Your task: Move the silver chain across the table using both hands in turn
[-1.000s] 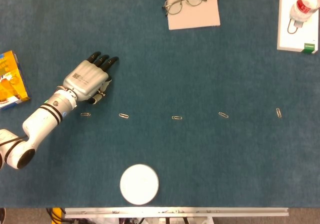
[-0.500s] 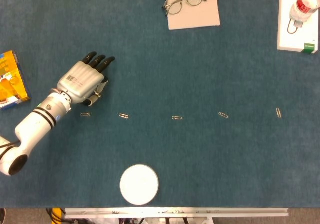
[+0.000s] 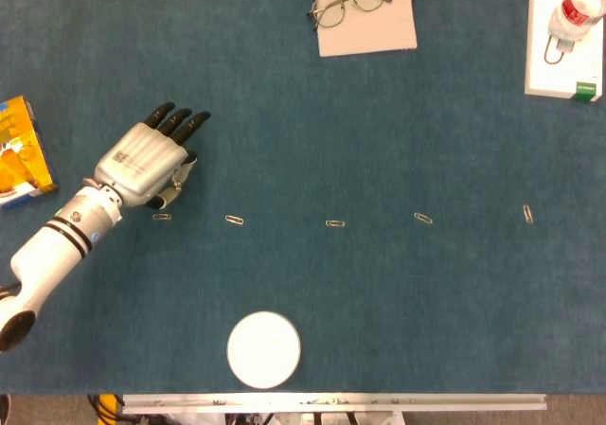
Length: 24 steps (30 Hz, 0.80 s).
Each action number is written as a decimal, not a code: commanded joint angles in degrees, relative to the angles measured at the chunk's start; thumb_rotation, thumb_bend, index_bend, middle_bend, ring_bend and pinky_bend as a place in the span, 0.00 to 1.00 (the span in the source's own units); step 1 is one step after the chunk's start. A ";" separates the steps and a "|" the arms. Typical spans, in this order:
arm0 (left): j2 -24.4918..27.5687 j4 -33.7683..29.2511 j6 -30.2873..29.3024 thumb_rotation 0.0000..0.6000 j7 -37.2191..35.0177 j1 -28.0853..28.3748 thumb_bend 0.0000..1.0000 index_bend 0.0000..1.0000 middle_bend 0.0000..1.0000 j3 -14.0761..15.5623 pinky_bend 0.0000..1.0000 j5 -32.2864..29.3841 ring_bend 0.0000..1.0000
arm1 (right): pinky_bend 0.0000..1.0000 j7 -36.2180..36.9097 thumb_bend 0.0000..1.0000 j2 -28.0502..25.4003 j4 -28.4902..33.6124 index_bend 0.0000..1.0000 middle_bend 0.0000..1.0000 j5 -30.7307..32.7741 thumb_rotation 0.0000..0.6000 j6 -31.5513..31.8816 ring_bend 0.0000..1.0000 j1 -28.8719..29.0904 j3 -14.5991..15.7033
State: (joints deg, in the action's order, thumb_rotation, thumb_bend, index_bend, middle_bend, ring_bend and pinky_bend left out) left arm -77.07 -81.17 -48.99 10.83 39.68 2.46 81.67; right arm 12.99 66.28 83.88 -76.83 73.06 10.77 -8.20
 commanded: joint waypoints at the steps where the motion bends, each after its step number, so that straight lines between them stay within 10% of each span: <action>1: 0.69 -0.93 -0.55 1.00 0.37 -0.41 0.33 0.56 0.00 0.09 0.00 0.07 0.00 | 0.32 -0.22 0.34 -0.05 0.30 0.30 0.20 -0.08 1.00 0.17 0.12 -0.05 0.04; 24: 8.46 -12.56 -4.93 1.00 4.58 -4.64 0.33 0.57 0.00 2.78 0.00 2.03 0.00 | 0.32 -0.94 0.34 -0.12 2.12 0.30 0.20 -1.07 1.00 1.53 0.12 -0.42 0.47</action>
State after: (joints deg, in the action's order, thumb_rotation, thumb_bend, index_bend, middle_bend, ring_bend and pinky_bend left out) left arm -69.15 -93.04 -53.54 14.94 35.47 4.84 83.35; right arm 12.03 66.15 85.98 -77.88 74.57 10.37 -7.75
